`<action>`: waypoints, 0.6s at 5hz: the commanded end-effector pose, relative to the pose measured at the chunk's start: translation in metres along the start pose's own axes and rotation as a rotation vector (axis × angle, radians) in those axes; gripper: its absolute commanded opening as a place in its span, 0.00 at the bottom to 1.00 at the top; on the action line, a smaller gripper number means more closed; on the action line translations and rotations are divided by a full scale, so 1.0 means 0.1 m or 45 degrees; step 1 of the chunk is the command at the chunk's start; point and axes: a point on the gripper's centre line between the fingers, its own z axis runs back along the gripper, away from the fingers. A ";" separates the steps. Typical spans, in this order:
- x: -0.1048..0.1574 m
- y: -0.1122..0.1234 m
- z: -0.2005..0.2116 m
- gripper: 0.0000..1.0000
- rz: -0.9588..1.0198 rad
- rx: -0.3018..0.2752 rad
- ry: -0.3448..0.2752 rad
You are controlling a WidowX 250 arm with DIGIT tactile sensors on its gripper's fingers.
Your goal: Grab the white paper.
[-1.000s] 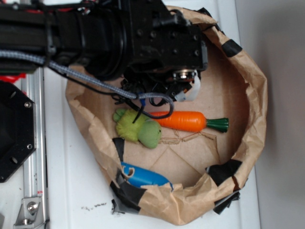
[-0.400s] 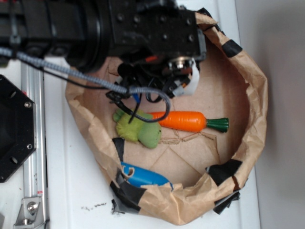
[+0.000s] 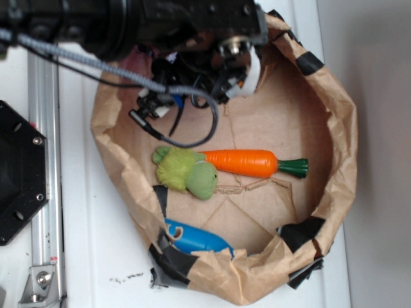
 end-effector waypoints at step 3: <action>0.31 0.19 -0.08 1.00 -0.065 0.052 -0.128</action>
